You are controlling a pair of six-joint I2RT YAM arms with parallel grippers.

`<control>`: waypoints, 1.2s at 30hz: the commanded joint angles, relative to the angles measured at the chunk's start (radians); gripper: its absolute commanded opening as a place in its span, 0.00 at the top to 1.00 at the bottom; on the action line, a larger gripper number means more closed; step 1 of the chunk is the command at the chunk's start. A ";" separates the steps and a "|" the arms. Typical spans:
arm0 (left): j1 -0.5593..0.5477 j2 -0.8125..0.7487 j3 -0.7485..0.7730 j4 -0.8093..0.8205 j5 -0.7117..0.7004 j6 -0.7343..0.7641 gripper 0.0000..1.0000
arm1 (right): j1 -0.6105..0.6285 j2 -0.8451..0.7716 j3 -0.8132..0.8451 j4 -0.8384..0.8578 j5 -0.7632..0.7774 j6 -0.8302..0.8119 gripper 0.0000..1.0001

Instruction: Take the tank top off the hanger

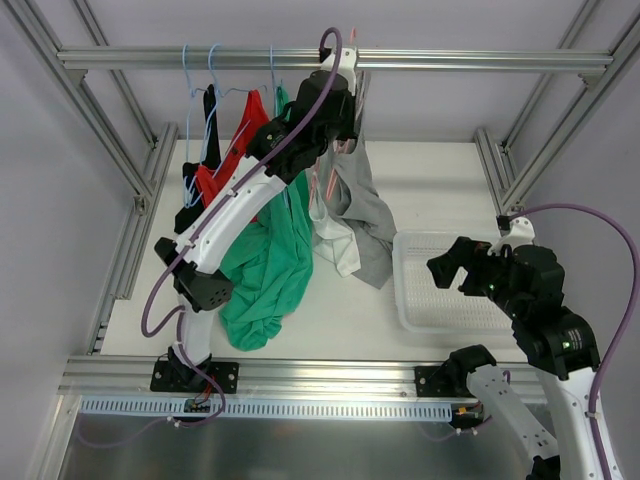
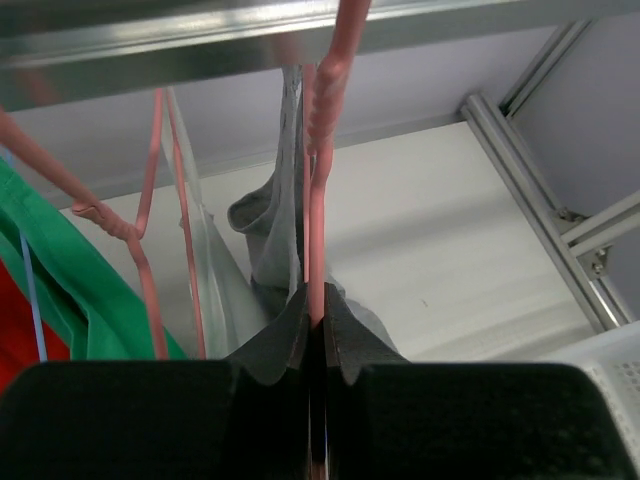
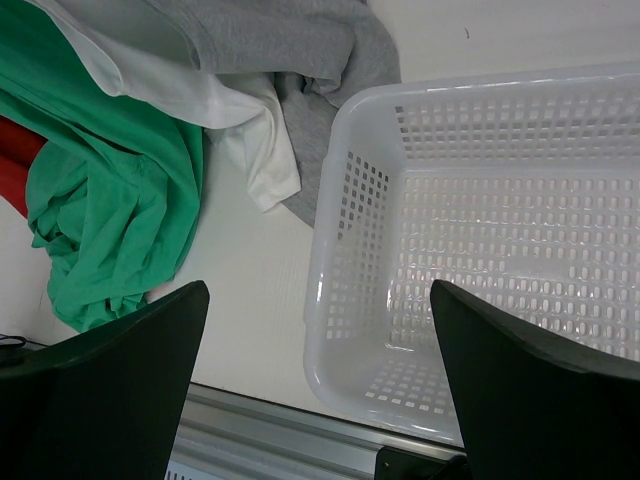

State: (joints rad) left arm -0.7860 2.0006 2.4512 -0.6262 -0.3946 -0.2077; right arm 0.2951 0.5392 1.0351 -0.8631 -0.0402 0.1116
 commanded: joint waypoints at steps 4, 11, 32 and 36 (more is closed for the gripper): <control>-0.009 -0.123 0.002 0.068 0.079 -0.068 1.00 | 0.001 0.015 -0.009 0.039 -0.016 -0.018 0.00; -0.044 -0.284 -0.228 0.066 0.096 -0.111 1.00 | 0.001 -0.014 -0.027 0.093 -0.107 -0.069 0.01; -0.185 -1.032 -1.138 0.059 0.526 -0.257 1.00 | 0.172 0.401 0.160 0.481 -0.402 -0.240 0.12; -0.197 -1.074 -1.175 0.059 0.559 -0.286 1.00 | 0.240 0.487 0.186 0.555 -0.360 -0.225 0.22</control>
State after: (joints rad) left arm -0.9680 0.9550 1.2907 -0.6186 0.0933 -0.4377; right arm 0.4938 0.9928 1.1618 -0.4232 -0.4404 -0.0940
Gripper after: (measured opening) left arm 0.025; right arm 0.801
